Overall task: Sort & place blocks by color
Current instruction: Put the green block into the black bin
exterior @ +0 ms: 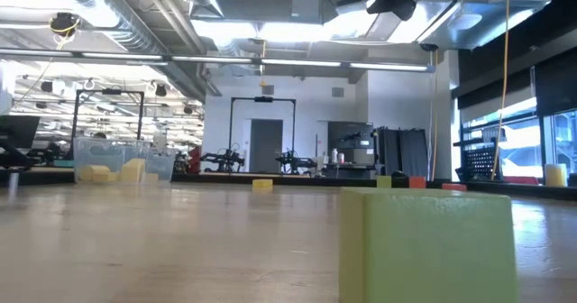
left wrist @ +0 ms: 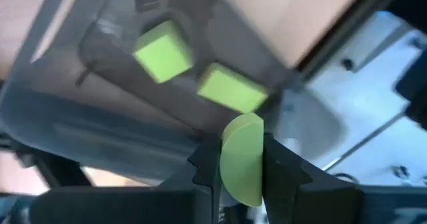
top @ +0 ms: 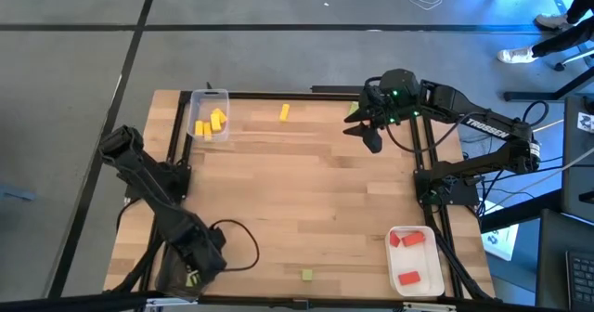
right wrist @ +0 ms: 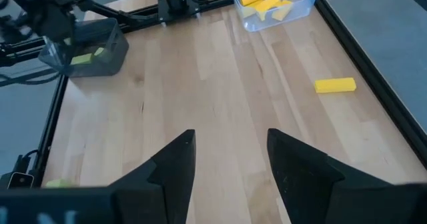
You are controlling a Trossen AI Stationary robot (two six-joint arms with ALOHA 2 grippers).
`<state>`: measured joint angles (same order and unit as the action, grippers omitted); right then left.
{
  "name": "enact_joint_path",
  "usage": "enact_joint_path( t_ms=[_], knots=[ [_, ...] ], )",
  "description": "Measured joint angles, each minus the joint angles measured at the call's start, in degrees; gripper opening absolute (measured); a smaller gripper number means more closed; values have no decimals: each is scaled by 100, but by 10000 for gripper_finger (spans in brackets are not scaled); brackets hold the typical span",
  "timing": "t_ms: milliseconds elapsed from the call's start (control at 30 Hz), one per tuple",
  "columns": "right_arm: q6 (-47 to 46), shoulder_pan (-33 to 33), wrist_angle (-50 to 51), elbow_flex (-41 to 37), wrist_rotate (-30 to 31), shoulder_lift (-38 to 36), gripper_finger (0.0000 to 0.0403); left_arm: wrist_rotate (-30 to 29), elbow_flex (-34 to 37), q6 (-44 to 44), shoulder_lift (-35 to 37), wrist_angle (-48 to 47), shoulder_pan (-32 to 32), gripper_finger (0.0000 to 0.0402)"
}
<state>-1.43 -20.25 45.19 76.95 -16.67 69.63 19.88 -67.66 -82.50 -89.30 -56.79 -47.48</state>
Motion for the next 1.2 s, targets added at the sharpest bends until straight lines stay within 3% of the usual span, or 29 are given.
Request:
enact_joint_path(
  t_ms=[200,567,733,833,1033,1100,1200],
  knots=[
    [0,0,2,0,-4,0,185,-140,335,214,0,96,5,100],
    [-190,2,5,0,-6,0,185,-414,378,262,17,97,13,102],
    [-942,1,10,0,95,0,185,-1469,380,-199,252,93,115,103],
    [-1531,3,121,0,688,0,185,-2215,380,-287,443,33,207,103],
    [-2188,-17,517,1,1796,39,185,-3110,380,-286,881,-465,547,103],
    [-2538,-59,565,0,1947,112,185,-3381,380,-285,1090,-711,675,104],
    [-2317,-70,531,1,1985,326,185,-3690,380,-129,1404,-912,925,104]
  ],
)
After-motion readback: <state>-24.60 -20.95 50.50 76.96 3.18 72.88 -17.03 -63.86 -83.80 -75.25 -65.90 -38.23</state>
